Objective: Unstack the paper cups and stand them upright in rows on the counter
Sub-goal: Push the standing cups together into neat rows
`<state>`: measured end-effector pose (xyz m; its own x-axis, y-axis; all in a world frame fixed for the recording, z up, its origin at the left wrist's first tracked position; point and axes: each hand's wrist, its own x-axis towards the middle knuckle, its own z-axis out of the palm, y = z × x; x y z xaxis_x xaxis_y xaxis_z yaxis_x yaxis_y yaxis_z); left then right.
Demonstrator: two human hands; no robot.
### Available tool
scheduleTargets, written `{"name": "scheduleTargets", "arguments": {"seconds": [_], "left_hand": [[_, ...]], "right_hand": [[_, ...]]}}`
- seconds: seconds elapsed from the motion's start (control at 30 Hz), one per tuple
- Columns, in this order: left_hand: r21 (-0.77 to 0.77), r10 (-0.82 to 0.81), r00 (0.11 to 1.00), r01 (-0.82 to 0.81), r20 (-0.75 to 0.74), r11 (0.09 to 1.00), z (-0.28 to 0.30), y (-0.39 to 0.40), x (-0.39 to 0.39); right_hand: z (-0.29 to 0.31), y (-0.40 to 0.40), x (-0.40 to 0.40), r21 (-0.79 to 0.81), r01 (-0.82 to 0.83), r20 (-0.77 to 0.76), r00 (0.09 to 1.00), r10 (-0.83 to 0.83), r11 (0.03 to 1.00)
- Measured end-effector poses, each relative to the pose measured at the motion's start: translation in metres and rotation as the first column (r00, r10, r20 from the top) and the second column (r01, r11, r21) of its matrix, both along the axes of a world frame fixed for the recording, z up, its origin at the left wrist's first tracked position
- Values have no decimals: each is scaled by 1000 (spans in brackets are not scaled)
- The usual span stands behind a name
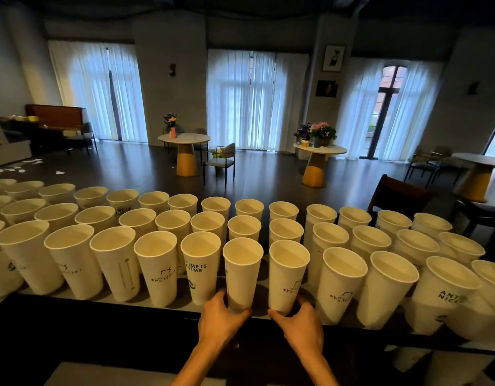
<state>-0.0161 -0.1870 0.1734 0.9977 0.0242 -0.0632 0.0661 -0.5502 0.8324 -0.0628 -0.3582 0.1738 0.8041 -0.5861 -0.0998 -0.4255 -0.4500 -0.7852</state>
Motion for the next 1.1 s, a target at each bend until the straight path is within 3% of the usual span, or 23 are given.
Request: {"name": "scheduleTargets", "arguments": {"seconds": [0.53, 0.73, 0.97, 1.1], "left_hand": [[59, -38, 999, 39, -18, 998, 10, 4, -9], [170, -14, 1000, 10, 25, 985, 7, 16, -15], [136, -107, 994, 111, -36, 984, 33, 38, -36], [80, -132, 989, 127, 73, 989, 62, 58, -48]], "right_hand": [[5, 6, -16, -81, 16, 33, 999, -13, 997], [3, 4, -29, -25, 84, 79, 993, -82, 996], [23, -1, -47, -13, 33, 77, 997, -32, 999], [40, 0, -68, -19, 48, 158, 986, -45, 999]]}}
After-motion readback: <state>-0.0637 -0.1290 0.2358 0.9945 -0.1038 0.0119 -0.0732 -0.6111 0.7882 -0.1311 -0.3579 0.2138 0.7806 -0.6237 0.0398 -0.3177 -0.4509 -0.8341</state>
